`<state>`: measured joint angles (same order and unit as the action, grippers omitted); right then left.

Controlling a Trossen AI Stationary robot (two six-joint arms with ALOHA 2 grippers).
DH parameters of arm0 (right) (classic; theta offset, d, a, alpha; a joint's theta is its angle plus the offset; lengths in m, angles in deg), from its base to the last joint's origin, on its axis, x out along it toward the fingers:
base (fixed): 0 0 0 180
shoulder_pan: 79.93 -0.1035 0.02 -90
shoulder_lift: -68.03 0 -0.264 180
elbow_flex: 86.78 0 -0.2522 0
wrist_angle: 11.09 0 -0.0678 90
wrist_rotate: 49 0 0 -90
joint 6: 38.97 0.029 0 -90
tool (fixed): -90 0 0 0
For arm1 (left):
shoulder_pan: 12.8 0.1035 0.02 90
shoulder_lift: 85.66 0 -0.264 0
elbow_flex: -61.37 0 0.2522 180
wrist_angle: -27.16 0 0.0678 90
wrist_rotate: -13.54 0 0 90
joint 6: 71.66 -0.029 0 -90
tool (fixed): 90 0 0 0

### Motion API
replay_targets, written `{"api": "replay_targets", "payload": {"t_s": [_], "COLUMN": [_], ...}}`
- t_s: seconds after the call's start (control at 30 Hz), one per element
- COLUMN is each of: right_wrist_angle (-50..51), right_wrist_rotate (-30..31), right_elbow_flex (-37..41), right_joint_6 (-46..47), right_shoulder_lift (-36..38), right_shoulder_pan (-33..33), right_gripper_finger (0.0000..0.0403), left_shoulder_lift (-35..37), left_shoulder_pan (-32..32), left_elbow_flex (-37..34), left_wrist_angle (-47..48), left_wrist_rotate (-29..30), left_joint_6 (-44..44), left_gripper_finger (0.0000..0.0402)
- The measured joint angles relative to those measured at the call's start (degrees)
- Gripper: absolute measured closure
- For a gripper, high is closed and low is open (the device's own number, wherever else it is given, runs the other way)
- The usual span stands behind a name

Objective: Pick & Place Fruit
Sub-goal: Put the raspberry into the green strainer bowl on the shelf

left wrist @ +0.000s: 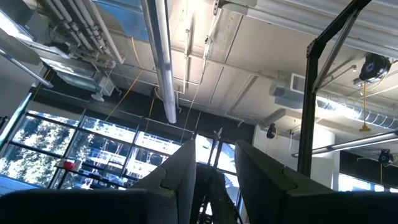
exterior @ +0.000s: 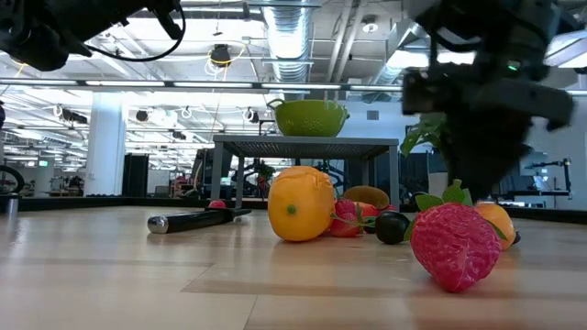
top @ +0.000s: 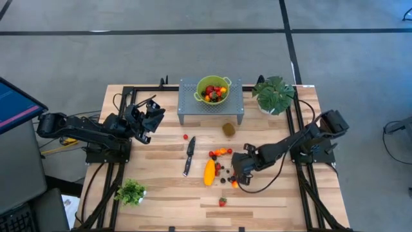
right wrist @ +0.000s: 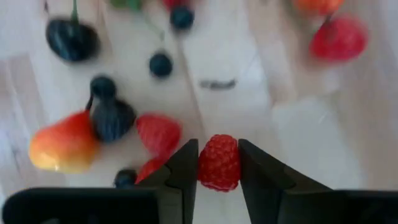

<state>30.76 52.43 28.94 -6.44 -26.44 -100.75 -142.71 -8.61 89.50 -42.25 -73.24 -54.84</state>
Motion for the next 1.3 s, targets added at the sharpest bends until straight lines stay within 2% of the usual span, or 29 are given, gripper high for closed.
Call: {"api": "replay_targets", "payload": {"t_s": [0.23, 0.5, 0.67, 0.8, 1.07, 1.3], "right_wrist_angle": [1.66, 1.48, 1.29, 0.42, 0.62, 6.71], "right_wrist_rotate": [0.25, 0.52, 0.57, 0.6, 0.65, 0.49], "right_elbow_flex": [-9.49, -24.71, -33.99, -38.63, -38.88, -38.83], "right_joint_6": [-13.84, -32.88, -41.24, -41.94, -36.51, -33.55], "right_shoulder_lift": [0.0, 0.04, 0.04, 0.08, -1.34, -4.2], "right_shoulder_pan": [4.51, 12.56, 19.02, 25.6, 38.91, 44.7], "right_gripper_finger": [0.0321, 0.0313, 0.0314, 0.0314, 0.0311, 0.0311], "left_shoulder_lift": [0.0, 0.0, 0.0, 0.0, 0.0, 0.0], "left_shoulder_pan": [0.01, 0.0, 0.02, 0.02, 0.01, 0.0], "left_elbow_flex": [0.0, 0.0, 0.0, 0.0, 0.0, 0.0], "left_wrist_angle": [0.01, 0.0, 0.01, 0.0, 0.0, 0.0], "left_wrist_rotate": [0.04, 0.24, 0.22, 0.22, 0.17, 0.15], "left_joint_6": [-0.01, 0.0, 0.0, 0.0, 0.0, 0.0], "left_gripper_finger": [0.0296, 0.0296, 0.0296, 0.0296, 0.0296, 0.0296]}}
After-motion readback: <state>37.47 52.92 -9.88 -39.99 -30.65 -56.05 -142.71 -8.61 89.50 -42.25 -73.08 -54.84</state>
